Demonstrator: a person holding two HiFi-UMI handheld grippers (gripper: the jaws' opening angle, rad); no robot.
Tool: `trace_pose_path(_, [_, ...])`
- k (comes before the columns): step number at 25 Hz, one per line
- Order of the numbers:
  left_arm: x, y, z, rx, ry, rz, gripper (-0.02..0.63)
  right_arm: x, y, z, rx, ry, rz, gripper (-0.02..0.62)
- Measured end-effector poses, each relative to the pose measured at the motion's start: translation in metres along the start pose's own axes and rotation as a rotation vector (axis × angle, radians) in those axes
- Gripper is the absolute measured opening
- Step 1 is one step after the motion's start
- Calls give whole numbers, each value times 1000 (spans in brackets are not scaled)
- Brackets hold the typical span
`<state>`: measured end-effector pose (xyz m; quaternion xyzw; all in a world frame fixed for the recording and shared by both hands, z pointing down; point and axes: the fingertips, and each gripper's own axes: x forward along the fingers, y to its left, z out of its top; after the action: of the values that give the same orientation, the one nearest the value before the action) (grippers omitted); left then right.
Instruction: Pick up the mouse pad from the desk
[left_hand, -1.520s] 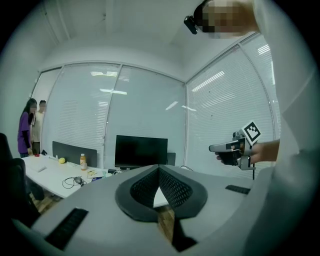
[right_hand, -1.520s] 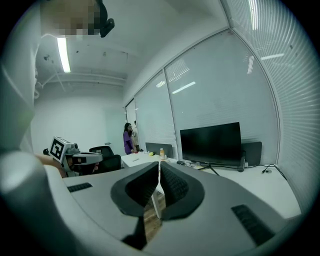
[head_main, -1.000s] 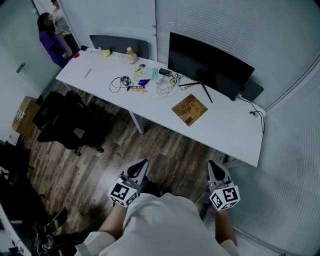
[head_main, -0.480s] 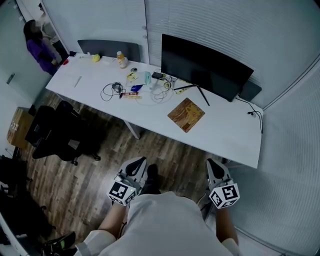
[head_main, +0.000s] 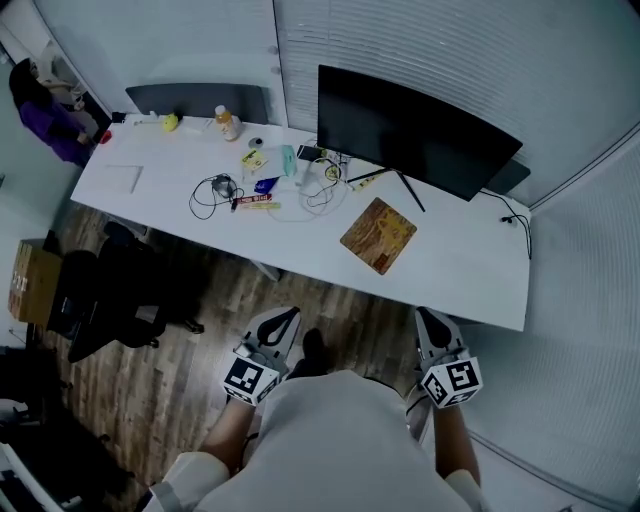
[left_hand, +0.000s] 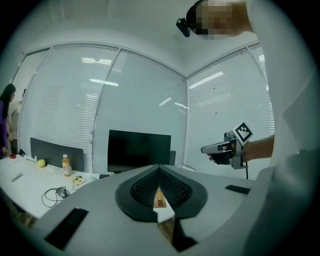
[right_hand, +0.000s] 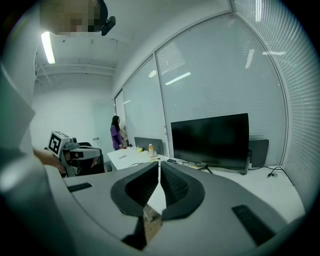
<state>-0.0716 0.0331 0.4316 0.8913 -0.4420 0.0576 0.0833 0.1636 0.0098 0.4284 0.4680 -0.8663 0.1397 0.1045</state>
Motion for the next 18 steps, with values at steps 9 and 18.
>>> trace_pose_path(9, [28, 47, -1, -2, 10, -77, 17, 51, -1, 15, -7, 21, -53, 32])
trace_pose_path(18, [59, 62, -5, -49, 26, -60, 17, 86, -29, 16, -2, 51, -30, 32])
